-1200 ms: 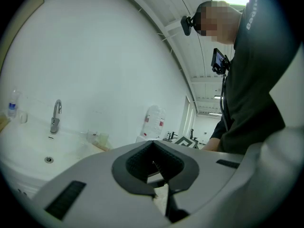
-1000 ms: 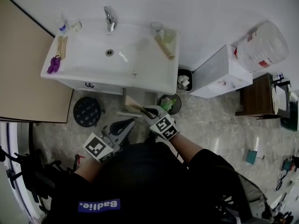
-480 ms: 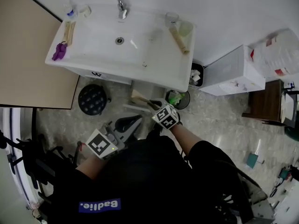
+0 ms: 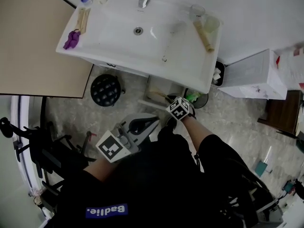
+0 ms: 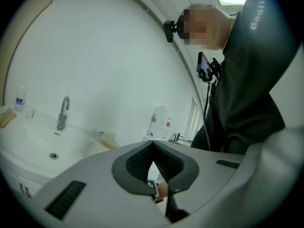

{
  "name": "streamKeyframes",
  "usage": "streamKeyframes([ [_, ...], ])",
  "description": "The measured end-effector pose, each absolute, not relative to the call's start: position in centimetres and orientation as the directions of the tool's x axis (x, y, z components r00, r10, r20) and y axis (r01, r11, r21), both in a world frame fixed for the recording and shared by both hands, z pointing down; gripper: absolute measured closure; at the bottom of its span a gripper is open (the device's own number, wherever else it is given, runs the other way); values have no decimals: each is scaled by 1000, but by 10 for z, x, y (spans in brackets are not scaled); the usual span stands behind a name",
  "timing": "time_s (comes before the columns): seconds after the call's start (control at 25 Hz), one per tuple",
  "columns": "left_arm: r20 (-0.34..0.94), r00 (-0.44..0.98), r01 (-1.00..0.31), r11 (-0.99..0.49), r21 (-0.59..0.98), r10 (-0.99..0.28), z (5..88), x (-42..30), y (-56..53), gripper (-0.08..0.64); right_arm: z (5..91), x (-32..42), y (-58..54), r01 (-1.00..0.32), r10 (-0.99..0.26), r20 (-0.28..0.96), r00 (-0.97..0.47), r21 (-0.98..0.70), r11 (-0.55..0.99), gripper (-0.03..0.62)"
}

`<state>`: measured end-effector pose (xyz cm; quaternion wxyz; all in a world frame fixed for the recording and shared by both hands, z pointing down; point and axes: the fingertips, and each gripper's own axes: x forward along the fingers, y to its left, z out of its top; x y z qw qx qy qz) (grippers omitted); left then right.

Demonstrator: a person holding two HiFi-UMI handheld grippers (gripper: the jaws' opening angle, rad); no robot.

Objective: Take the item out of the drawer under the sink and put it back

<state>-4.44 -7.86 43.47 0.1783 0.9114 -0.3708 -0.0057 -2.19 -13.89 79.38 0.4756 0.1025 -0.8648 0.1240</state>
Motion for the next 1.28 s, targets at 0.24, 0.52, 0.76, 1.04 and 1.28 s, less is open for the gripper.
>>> streamKeyframes([
  [0.24, 128, 709, -690, -644, 332, -693, 443, -57, -76, 554, 852, -30, -151, -261, -3, 903, -430, -121, 958, 545],
  [0.52, 136, 689, -709, -623, 330, -712, 455, -74, -72, 554, 905, -19, -156, -237, 43, 941, -336, -128, 963, 545],
  [0.76, 121, 673, -720, -607, 337, -730, 461, -85, -67, 554, 927, -18, -161, -246, 43, 946, -322, -127, 961, 545],
  [1.04, 154, 653, -739, -579, 343, -742, 479, -100, -58, 554, 954, -19, -165, -225, 46, 952, -303, -118, 967, 545],
  [1.28, 171, 632, -755, -551, 355, -756, 491, -110, -50, 554, 961, -36, -170, -232, 49, 944, -327, -130, 964, 545],
])
